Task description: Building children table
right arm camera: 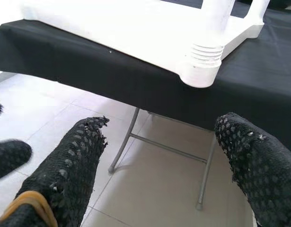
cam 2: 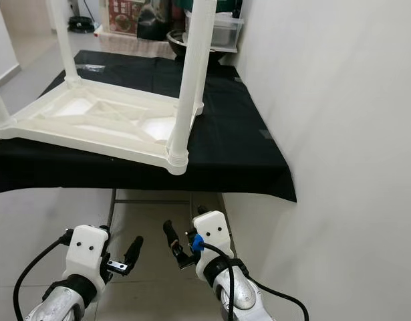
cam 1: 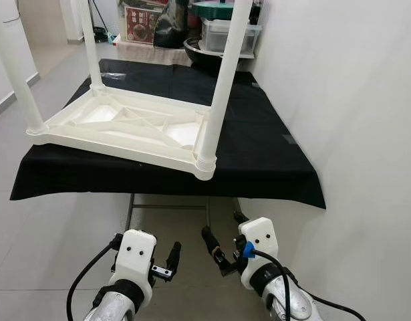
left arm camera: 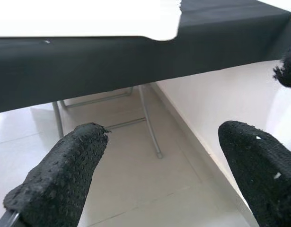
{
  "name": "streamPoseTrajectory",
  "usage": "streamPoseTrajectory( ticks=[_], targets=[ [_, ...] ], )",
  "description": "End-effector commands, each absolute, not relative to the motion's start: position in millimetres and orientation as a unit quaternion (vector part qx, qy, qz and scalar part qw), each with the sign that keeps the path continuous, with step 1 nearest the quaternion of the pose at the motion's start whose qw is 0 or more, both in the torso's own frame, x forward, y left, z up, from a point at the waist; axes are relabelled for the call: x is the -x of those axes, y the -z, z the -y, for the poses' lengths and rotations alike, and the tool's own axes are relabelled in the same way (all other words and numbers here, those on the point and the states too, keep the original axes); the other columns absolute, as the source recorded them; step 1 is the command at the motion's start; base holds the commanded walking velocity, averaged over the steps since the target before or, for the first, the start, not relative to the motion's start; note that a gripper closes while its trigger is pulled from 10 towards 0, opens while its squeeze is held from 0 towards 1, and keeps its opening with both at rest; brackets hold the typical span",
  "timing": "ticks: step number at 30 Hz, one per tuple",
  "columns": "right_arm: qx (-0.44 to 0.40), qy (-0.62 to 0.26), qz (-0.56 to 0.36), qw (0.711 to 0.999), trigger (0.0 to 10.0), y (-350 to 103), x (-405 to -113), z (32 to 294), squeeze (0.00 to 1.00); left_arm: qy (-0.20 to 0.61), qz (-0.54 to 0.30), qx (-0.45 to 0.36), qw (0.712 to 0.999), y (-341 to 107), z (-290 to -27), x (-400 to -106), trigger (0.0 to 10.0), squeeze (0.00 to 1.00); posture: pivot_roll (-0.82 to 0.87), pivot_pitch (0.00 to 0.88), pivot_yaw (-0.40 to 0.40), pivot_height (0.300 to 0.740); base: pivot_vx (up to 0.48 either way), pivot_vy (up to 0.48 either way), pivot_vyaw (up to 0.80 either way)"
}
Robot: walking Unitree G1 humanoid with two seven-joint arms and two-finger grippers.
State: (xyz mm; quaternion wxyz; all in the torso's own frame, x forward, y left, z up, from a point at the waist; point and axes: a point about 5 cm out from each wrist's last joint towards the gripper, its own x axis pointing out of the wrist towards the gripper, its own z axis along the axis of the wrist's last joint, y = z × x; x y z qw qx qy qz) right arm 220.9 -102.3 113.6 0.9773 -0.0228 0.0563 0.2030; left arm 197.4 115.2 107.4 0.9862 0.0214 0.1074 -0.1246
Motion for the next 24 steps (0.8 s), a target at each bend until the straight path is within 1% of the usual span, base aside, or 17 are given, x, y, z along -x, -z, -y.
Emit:
streamPoseTrajectory(
  ticks=[1,3,6,9,15,18,21,22,24],
  targets=[
    [0.017,-0.202,-0.061,0.977,10.0,-107.3,-219.5,104.7,0.0,0.128,-0.114,-0.021,0.985,-101.3,-113.0,-198.4,10.0,0.0,0.09,0.0,-0.097,0.74,0.0,0.0,0.0],
    [0.013,-0.201,-0.067,0.977,10.0,-104.1,-219.6,105.3,0.0,0.129,-0.114,-0.021,0.985,-99.2,-112.8,-199.2,10.0,0.0,0.1,0.0,-0.096,0.74,0.0,0.0,0.21],
    [0.001,-0.189,-0.071,0.98,10.0,-101.8,-221.3,107.5,0.0,0.128,-0.112,-0.021,0.985,-98.1,-112.9,-200.0,10.0,0.0,0.1,0.0,-0.096,0.74,0.0,0.0,0.8],
    [0.012,-0.187,-0.077,0.979,10.0,-97.8,-224.4,106.9,0.0,0.127,-0.113,-0.023,0.985,-95.3,-113.5,-200.4,10.0,0.0,0.09,0.0,-0.09,0.74,0.0,0.0,0.69],
    [0.006,-0.152,-0.079,0.985,10.0,-95.3,-229.8,113.4,0.0,0.109,-0.1,-0.023,0.989,-98.1,-119.9,-201.5,10.0,0.0,0.1,0.0,-0.092,0.74,0.0,0.0,0.0],
    [0.019,-0.084,-0.059,0.995,10.0,-98.9,-235.5,130.6,0.0,0.087,-0.088,-0.025,0.992,-101.6,-130.5,-201.6,10.0,0.0,0.11,0.0,-0.095,0.74,0.0,0.0,0.0],
    [0.023,-0.068,-0.057,0.996,10.0,-99.6,-236.9,135.4,0.0,0.082,-0.083,-0.032,0.993,-102.8,-133.2,-201.8,10.0,0.0,0.11,0.0,-0.095,0.74,0.0,0.0,0.0],
    [0.026,-0.044,-0.056,0.997,10.0,-99.5,-238.1,141.7,0.0,0.068,-0.078,-0.035,0.994,-105.3,-138.6,-203.7,10.0,0.0,0.11,0.0,-0.093,0.74,0.0,0.0,-0.46],
    [0.029,-0.028,-0.055,0.998,10.0,-99.5,-238.8,146.1,0.0,0.058,-0.075,-0.036,0.995,-107.1,-142.3,-205.0,10.0,0.0,0.11,0.0,-0.093,0.74,0.0,0.0,-0.46]
  ],
)
